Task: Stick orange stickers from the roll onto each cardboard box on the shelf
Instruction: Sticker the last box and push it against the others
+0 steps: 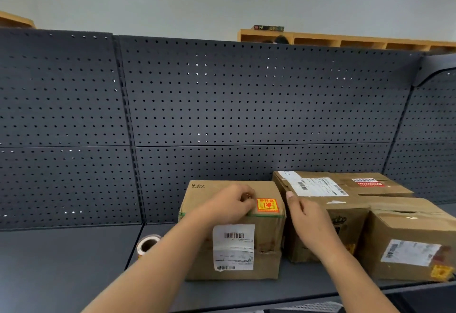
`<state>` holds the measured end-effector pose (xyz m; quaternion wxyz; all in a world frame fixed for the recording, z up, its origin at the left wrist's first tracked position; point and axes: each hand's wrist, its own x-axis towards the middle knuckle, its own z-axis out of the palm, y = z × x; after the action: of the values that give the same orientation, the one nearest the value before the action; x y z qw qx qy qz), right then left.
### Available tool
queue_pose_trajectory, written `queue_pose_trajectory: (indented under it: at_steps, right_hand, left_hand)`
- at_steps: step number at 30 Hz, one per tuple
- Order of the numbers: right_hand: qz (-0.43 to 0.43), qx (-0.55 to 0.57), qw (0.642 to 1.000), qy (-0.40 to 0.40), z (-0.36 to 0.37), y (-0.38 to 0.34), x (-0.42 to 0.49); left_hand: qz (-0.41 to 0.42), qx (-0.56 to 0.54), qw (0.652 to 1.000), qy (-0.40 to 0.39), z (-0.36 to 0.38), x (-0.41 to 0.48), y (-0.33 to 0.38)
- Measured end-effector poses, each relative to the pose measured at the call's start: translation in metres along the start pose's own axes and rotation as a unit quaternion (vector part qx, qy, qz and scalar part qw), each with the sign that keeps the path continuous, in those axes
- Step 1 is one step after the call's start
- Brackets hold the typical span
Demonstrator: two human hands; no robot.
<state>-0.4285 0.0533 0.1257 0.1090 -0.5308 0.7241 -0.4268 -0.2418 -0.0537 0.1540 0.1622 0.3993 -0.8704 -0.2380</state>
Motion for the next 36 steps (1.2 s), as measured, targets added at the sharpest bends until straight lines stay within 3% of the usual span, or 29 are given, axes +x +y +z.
queue_pose_trajectory:
  at_steps: [4, 8, 13, 18, 25, 32, 36]
  right_hand:
    - [-0.059, -0.047, 0.997, 0.036, -0.014, 0.002, 0.005]
    - [-0.069, -0.037, 0.996, 0.041, -0.015, -0.003, 0.011]
    - [-0.045, -0.024, 0.999, 0.011, 0.001, -0.013, 0.023]
    - [-0.03, -0.049, 0.998, -0.026, 0.008, -0.016, 0.025]
    - [0.026, -0.003, 0.997, -0.079, 0.016, -0.021, 0.018]
    - [0.019, 0.121, 0.991, -0.048, 0.014, -0.003, 0.001]
    - [0.019, 0.179, 0.981, -0.076, 0.021, 0.015, -0.011]
  left_hand:
    - [-0.012, 0.053, 0.994, 0.097, -0.032, -0.011, -0.041]
    - [-0.121, 0.02, 0.978, 0.168, -0.038, -0.02, -0.086]
    - [-0.224, -0.104, 0.957, 0.153, -0.029, -0.028, -0.094]
    - [-0.289, -0.267, 0.913, 0.108, -0.028, -0.035, -0.093]
    - [-0.287, -0.328, 0.894, 0.102, -0.026, -0.045, -0.09]
    - [-0.199, -0.384, 0.894, 0.115, -0.029, -0.077, -0.09]
    - [-0.159, -0.393, 0.898, 0.119, -0.016, -0.096, -0.099]
